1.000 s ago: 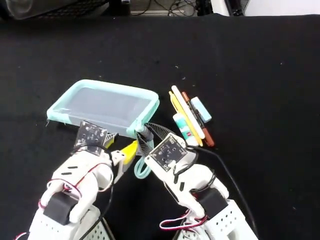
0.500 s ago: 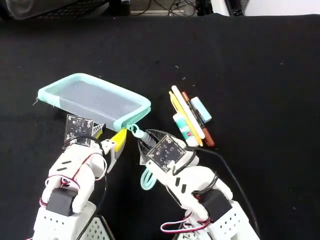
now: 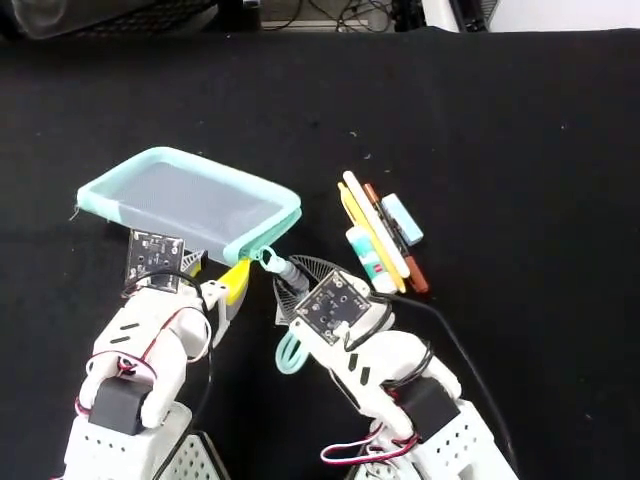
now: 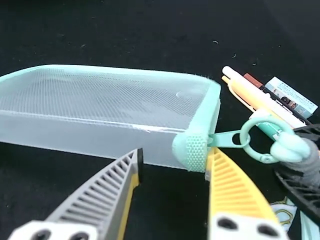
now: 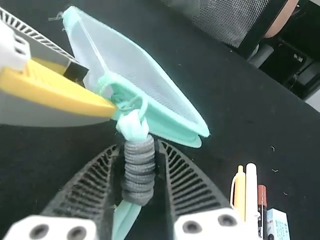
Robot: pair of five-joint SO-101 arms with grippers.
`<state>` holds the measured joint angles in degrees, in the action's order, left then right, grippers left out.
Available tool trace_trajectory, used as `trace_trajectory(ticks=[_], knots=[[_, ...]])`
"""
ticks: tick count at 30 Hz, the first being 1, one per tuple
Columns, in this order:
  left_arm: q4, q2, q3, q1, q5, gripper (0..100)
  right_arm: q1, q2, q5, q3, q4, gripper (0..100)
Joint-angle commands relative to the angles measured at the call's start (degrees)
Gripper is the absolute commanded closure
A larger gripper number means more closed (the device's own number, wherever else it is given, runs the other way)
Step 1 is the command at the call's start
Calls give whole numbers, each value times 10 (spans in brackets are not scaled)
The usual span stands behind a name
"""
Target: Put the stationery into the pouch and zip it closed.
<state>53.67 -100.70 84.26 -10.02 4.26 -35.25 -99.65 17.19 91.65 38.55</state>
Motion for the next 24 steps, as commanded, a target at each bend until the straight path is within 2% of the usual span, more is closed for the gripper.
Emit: trace_trajectory(ticks=[1, 11, 15, 19, 24], knots=[[1, -2, -32, 8, -3, 775, 4, -4, -3, -4, -15, 986], [-17, -2, -33, 25, 4, 775, 4, -4, -3, -1, -15, 986], [-17, -2, -41, 24, 43, 775, 4, -4, 1, 0, -15, 986], [-17, -2, -43, 24, 44, 775, 4, -4, 23, 1, -15, 986], [37, -2, -75, -10, 42, 775, 4, -3, 24, 1, -15, 986]])
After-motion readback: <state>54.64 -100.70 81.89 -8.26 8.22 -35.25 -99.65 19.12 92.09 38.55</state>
